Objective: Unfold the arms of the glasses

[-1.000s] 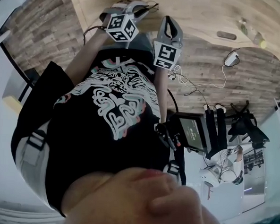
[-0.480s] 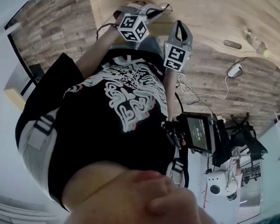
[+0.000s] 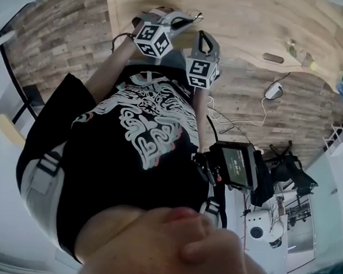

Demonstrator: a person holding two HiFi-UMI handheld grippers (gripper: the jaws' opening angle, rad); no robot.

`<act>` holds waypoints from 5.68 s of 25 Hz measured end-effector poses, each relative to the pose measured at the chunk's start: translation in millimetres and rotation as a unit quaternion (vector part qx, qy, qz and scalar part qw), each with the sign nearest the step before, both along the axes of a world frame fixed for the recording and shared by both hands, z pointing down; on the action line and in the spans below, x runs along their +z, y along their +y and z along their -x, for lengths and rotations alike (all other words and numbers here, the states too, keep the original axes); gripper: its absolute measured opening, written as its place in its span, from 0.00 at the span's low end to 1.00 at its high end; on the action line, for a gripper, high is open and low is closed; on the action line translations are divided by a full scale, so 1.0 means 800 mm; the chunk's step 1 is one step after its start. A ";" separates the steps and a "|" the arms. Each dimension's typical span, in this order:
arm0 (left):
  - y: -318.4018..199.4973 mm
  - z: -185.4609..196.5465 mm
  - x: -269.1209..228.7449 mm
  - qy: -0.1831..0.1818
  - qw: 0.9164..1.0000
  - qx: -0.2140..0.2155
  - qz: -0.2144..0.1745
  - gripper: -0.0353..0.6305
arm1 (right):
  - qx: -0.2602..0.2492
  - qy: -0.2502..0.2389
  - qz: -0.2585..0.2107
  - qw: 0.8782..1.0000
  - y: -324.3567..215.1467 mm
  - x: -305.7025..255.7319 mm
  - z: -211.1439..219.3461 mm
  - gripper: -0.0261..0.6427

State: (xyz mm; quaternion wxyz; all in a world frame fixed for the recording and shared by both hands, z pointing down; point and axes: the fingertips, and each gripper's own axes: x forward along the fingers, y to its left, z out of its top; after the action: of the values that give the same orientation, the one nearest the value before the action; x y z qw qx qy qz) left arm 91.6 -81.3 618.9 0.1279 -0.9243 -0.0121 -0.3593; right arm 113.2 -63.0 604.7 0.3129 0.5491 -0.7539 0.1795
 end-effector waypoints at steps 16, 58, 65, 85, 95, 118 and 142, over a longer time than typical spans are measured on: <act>-0.004 0.009 -0.057 0.100 0.987 -0.005 0.126 0.04 | -0.058 0.021 -0.010 0.998 -0.015 -0.021 0.016 0.04; 0.013 0.029 -0.068 0.124 0.948 -0.010 0.293 0.04 | -0.339 0.270 0.025 0.901 -0.011 0.052 0.092 0.12; 0.009 0.029 -0.068 0.127 0.948 -0.012 0.290 0.04 | -0.359 0.287 0.014 0.888 -0.015 0.054 0.092 0.05; -0.026 0.044 -0.057 0.129 0.955 -0.097 0.248 0.04 | -0.197 0.130 0.061 0.970 -0.026 0.025 0.063 0.04; -0.042 0.063 -0.047 0.112 0.954 -0.155 0.232 0.04 | -0.101 0.051 0.049 0.992 -0.038 -0.005 0.037 0.04; -0.097 0.078 -0.070 0.166 0.939 -0.252 0.167 0.04 | 0.093 -0.156 -0.046 0.982 -0.064 -0.057 -0.019 0.04; -0.103 0.082 -0.088 0.179 0.937 -0.279 0.107 0.04 | 0.067 -0.122 -0.093 0.986 -0.071 -0.073 -0.012 0.04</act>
State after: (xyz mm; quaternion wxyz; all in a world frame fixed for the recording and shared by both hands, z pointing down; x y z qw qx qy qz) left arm 26.0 -163.8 548.8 -0.0773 -0.9479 0.2306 -0.2057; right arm 122.7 -120.2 546.4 0.1536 0.5991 -0.7612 0.1950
